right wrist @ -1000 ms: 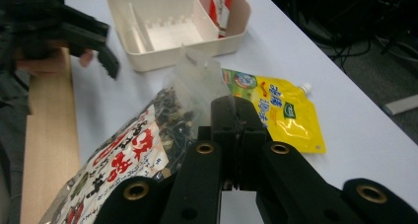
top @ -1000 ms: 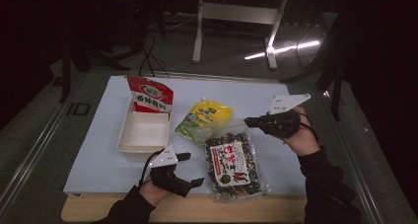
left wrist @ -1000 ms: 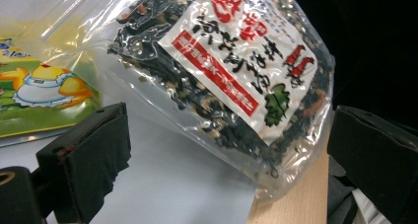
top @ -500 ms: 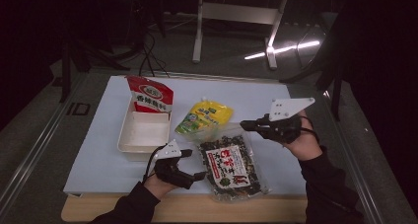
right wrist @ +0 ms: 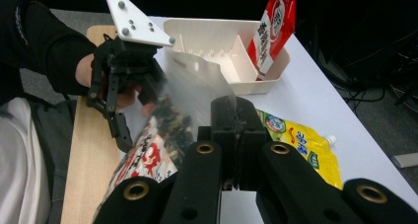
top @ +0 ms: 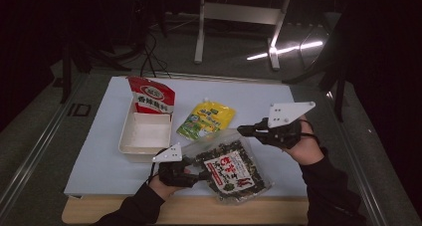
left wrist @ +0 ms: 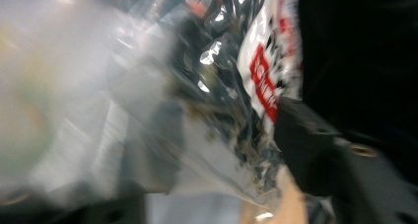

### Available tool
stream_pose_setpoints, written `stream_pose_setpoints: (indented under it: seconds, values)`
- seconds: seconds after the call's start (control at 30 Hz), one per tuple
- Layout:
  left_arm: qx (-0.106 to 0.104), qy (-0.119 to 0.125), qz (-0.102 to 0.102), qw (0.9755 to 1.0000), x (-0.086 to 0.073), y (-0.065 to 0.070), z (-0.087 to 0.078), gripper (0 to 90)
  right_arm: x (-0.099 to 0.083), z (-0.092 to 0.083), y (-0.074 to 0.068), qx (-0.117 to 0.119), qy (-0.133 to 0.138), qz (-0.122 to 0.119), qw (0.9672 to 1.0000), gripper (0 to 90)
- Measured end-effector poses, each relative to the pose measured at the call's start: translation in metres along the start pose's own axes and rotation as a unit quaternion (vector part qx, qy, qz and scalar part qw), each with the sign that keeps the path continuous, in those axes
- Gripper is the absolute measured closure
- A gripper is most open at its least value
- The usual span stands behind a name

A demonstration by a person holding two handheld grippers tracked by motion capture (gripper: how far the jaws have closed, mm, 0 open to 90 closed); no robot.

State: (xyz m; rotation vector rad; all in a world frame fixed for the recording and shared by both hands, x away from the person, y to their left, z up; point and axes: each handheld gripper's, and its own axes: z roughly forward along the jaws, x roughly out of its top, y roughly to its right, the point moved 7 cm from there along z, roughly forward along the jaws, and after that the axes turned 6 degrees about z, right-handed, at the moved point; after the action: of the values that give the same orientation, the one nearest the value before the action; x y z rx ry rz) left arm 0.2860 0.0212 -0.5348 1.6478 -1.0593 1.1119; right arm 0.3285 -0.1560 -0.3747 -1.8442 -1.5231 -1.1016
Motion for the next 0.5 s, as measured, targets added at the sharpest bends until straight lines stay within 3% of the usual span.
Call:
stream_pose_setpoints:
  seconds: [0.07, 0.13, 0.27, 0.5]
  values:
    - [-0.001, 0.002, 0.007, 1.0, 0.002, 0.005, -0.001, 59.1, 0.0, 0.001, -0.001, 0.001, -0.003, -0.001, 1.0, 89.7]
    - [-0.003, 0.0, 0.001, 1.0, 0.003, 0.007, -0.002, 62.6, 0.0, 0.0, -0.001, 0.0, -0.003, -0.001, 1.0, 89.7]
    - [-0.031, 0.0, -0.014, 0.9994, 0.008, 0.018, -0.005, 72.7, 0.001, -0.003, -0.002, 0.001, -0.001, 0.0, 1.0, 89.7]
    - [-0.028, -0.012, 0.007, 0.9995, 0.026, 0.03, -0.014, 75.9, 0.007, -0.016, -0.005, 0.003, 0.019, 0.001, 0.9998, 89.4]
